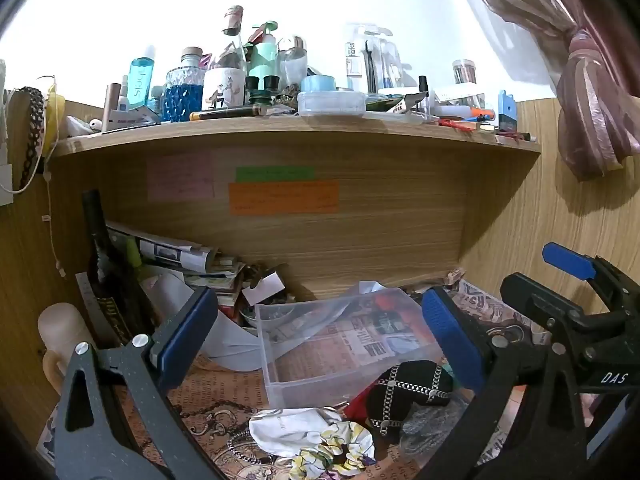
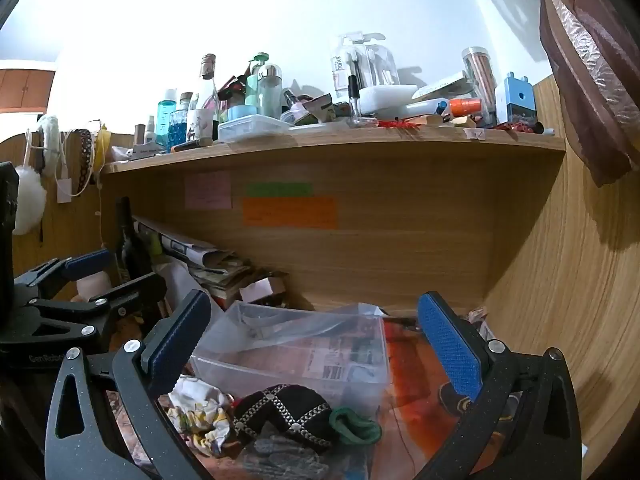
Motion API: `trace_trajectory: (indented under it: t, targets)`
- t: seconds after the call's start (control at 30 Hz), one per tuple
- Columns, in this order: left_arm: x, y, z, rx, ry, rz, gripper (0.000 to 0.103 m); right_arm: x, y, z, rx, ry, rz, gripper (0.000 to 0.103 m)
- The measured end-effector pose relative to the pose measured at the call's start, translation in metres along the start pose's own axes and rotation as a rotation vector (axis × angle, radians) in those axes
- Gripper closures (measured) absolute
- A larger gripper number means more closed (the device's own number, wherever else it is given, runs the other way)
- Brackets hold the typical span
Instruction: Organize soft objects
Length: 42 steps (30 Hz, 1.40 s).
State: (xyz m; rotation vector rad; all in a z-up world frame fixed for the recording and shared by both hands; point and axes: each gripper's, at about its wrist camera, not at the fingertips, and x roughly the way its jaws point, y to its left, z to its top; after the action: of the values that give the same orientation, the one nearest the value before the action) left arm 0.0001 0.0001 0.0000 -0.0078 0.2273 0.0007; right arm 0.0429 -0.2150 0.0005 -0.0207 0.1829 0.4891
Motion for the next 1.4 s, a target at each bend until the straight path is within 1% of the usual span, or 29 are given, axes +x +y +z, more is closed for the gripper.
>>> trace_trajectory:
  t: [1.4]
  targets:
    - [0.0046,-0.0040,-0.0024,-0.009,0.003,-0.014,0.000,0.0026,0.0023,-0.0032,0.032,0.007,0.017,0.000]
